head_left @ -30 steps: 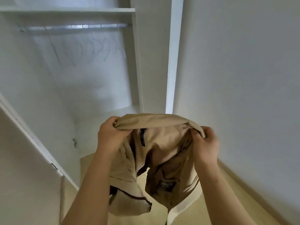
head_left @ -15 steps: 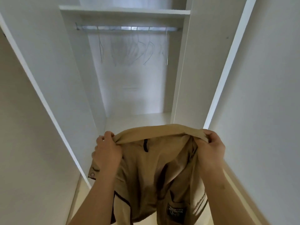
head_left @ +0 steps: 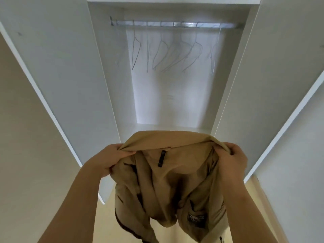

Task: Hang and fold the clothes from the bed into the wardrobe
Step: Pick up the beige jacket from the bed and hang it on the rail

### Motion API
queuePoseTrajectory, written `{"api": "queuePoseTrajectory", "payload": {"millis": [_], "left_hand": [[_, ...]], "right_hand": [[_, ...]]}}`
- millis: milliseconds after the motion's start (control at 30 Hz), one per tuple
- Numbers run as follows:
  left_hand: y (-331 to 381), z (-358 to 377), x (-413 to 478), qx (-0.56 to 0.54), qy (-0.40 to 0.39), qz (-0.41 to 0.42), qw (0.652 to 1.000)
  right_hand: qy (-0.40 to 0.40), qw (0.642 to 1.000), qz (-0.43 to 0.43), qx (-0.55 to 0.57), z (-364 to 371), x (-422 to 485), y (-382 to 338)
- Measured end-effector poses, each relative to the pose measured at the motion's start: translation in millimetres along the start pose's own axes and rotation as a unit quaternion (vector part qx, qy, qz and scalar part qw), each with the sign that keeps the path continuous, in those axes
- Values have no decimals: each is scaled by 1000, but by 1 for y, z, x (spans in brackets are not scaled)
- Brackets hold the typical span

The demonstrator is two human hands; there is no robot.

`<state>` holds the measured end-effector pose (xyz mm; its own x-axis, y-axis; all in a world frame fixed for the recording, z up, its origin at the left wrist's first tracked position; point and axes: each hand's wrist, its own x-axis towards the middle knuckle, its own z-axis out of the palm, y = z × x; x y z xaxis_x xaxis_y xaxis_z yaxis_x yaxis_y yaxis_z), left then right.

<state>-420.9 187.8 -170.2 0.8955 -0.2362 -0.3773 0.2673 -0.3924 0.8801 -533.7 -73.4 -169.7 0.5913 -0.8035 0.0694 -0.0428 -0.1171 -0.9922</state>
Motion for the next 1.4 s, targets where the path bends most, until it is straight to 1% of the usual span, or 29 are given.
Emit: {"api": "queuePoseTrajectory", "payload": {"millis": [67, 100, 133, 200, 267, 333, 533, 633, 733, 900, 967, 1067, 1200, 1300, 1400], "left_hand": [[11, -14, 8, 7, -41, -8, 999], [16, -19, 16, -4, -39, -12, 999], [19, -21, 24, -31, -32, -14, 999], [28, -24, 44, -122, -1, -18, 992], [39, -24, 65, -219, 34, -21, 975], [52, -27, 88, -288, 56, -15, 956], [105, -74, 157, -420, 105, 12, 901], [130, -107, 190, -437, 127, 47, 889], [147, -132, 217, -463, 146, 68, 872], [160, -159, 257, -471, 189, 82, 858], [165, -168, 273, -473, 206, 82, 853], [170, -177, 294, -478, 231, 97, 842], [176, -190, 328, -470, 266, 102, 835], [188, -200, 359, -438, 320, 104, 834], [204, -208, 389, -411, 364, 111, 828]], "right_hand": [[-12, 1000, 21, -12, 17, 18, 2], [-22, 999, 31, -25, 27, 26, 2], [-31, 998, 37, -40, 38, 32, 2], [-51, 996, 34, -61, 62, 45, 0], [-73, 994, 20, -76, 89, 59, -1], [-91, 992, 10, -89, 119, 74, -2], [-171, 974, 38, -141, 225, 110, -10], [-195, 971, 44, -134, 280, 124, -17], [-238, 962, 37, -126, 324, 135, -20], [-347, 926, 34, -147, 380, 154, -20], [-377, 916, 39, -133, 402, 163, -24], [-381, 919, 31, -93, 432, 182, -32], [-340, 940, -7, -28, 474, 220, -50], [-353, 935, -44, -2, 506, 251, -67], [-377, 925, -55, 5, 538, 282, -81]]}}
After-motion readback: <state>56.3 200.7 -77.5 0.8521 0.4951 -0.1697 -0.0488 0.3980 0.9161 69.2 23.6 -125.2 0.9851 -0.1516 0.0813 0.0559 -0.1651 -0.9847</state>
